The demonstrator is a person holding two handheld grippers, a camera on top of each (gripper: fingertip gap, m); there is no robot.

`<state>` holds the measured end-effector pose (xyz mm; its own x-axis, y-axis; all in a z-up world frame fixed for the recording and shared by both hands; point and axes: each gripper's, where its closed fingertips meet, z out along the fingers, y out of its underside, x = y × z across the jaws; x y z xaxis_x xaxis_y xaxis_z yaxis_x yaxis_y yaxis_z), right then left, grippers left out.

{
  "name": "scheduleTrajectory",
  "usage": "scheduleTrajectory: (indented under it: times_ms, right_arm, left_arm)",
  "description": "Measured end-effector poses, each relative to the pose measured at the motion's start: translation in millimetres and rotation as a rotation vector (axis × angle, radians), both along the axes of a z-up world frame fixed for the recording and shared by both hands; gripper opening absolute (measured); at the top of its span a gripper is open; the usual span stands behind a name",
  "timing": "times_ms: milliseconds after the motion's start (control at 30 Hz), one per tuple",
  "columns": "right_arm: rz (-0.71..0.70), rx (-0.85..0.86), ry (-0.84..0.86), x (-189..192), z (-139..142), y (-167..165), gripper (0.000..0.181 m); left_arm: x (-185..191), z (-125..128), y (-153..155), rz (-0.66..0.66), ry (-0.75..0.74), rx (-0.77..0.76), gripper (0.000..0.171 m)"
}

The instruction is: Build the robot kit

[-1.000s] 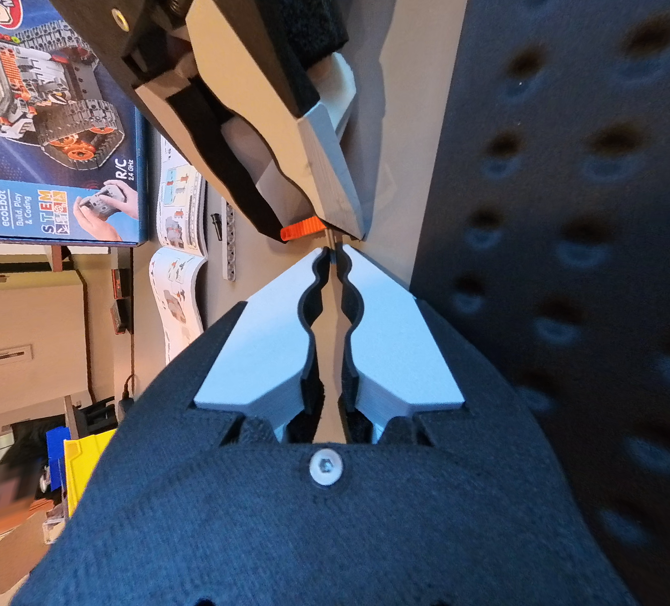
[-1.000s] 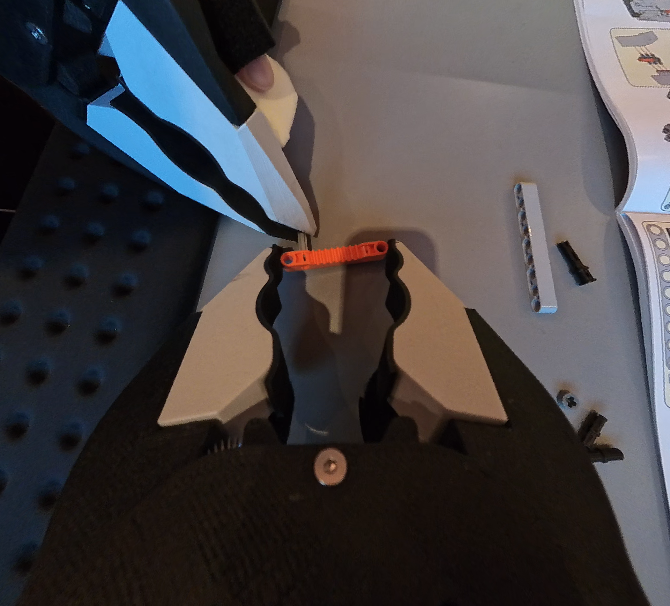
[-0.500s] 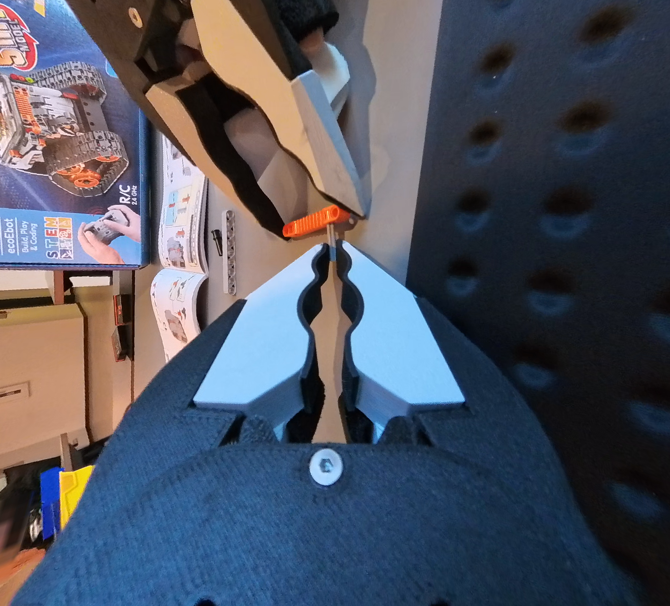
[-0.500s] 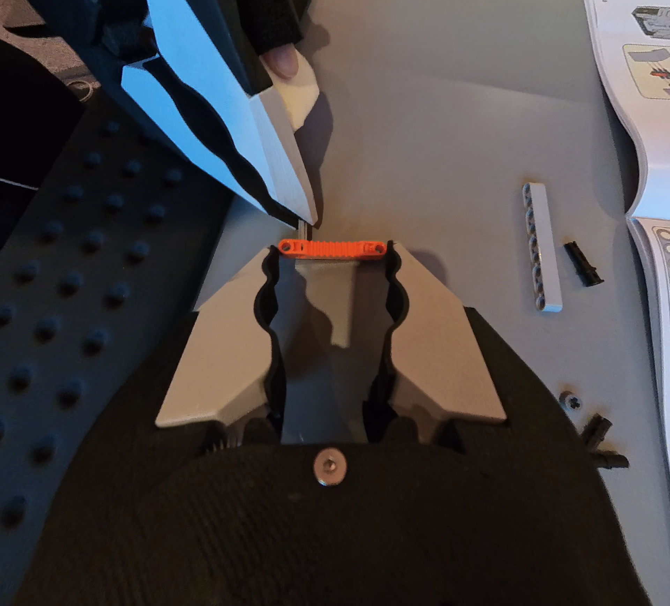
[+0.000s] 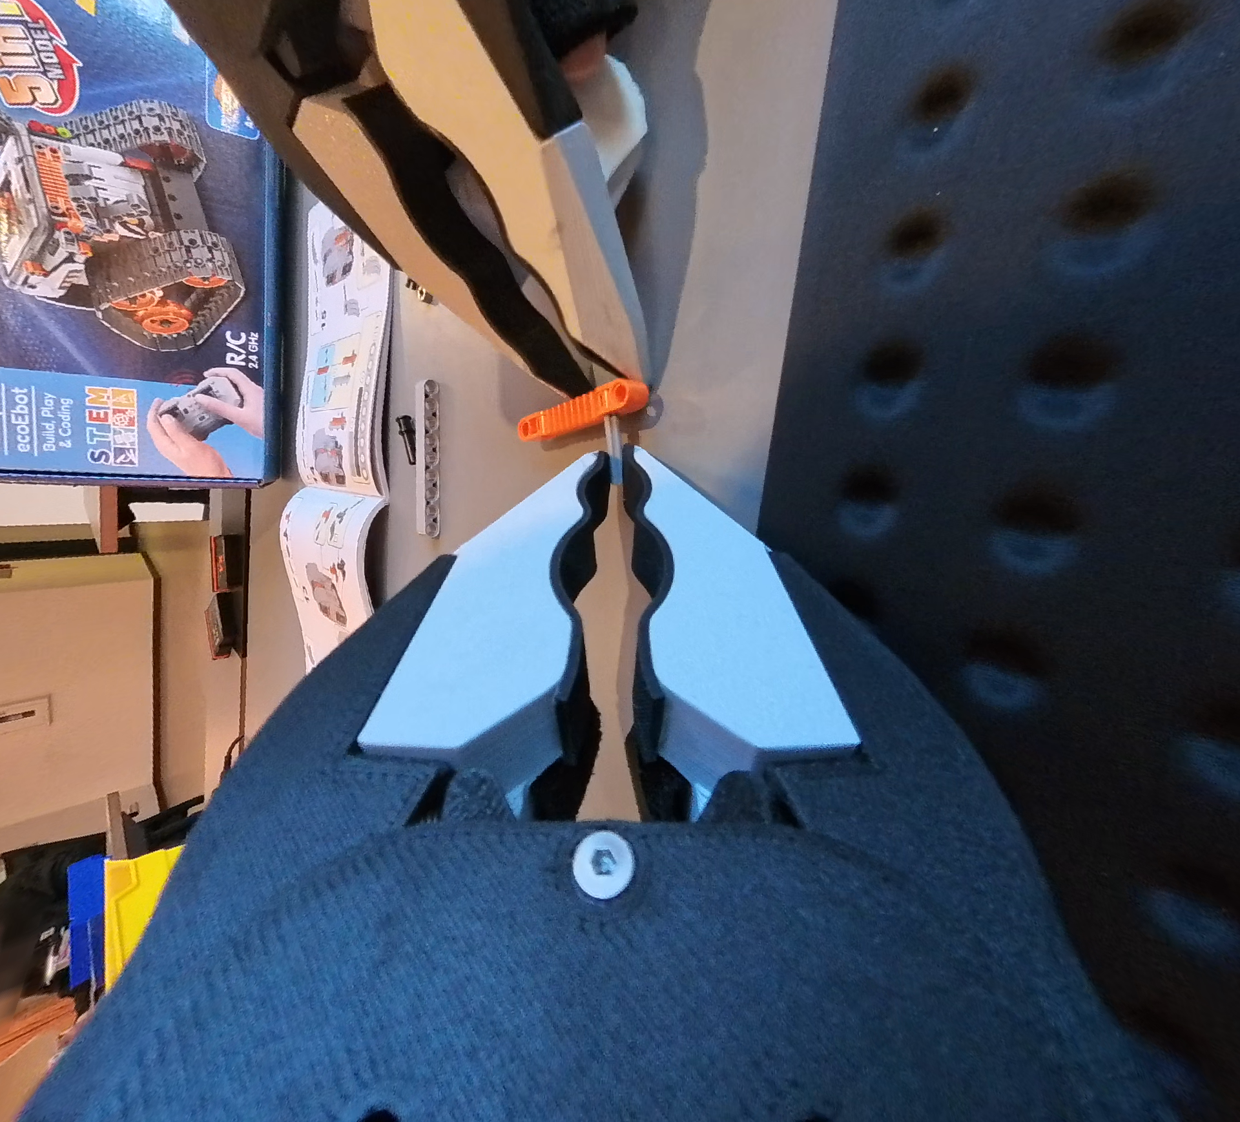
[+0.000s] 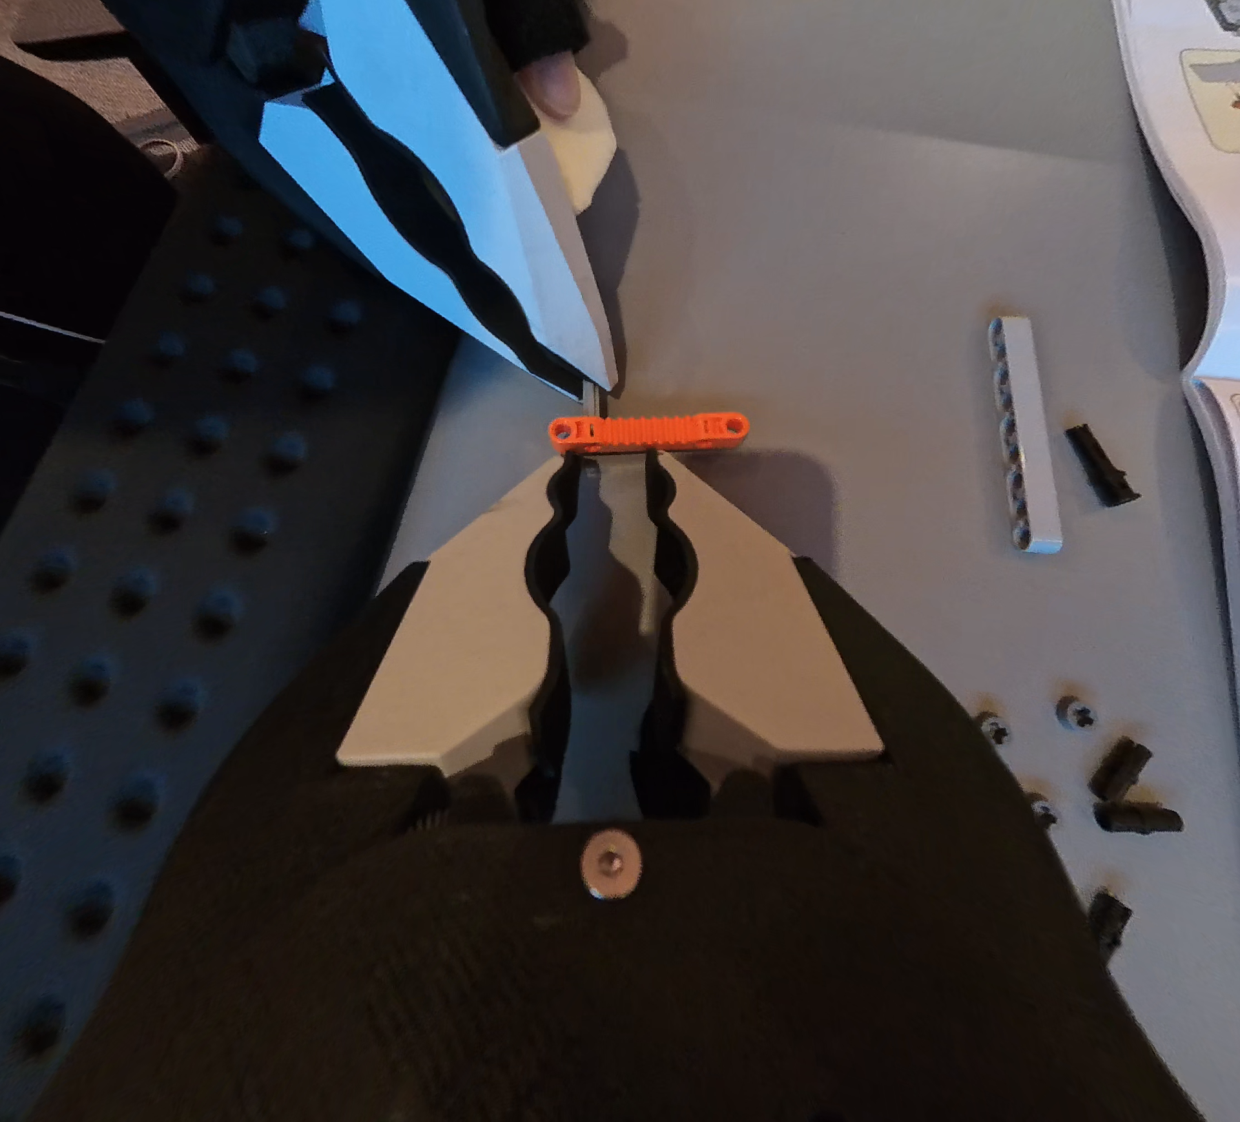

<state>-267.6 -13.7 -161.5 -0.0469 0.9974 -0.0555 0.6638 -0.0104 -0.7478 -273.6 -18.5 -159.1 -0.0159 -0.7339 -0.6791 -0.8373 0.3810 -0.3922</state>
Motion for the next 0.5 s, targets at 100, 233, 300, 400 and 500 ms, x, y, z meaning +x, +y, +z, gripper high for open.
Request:
scheduleTrajectory:
  times_ms: [100,233,300,400,500]
  right_arm:
    - [-0.014,-0.023,0.003,-0.1,0.0,-0.1,0.018]
    - [-0.014,0.017,-0.012,-0.3,-0.5,1.3,0.015]
    - [-0.024,0.006,-0.017,-0.3,-0.6,1.5,0.015]
    - [-0.01,-0.015,-0.008,1.4,0.1,0.0,0.014]
    - [0.0,-0.075,0.047,1.2,3.0,-1.3,0.009]
  left_arm:
    - [0.2,0.0,-0.3,0.001,-0.003,-0.002,0.0]
    - [0.5,0.0,0.3,0.011,-0.004,-0.001,0.0]
    - [0.5,-0.1,0.8,0.017,-0.004,0.002,0.0]
    - [1.4,0.4,0.9,0.022,-0.024,-0.009,0.0]
    - [1.2,1.6,1.4,0.027,-0.043,-0.015,0.0]
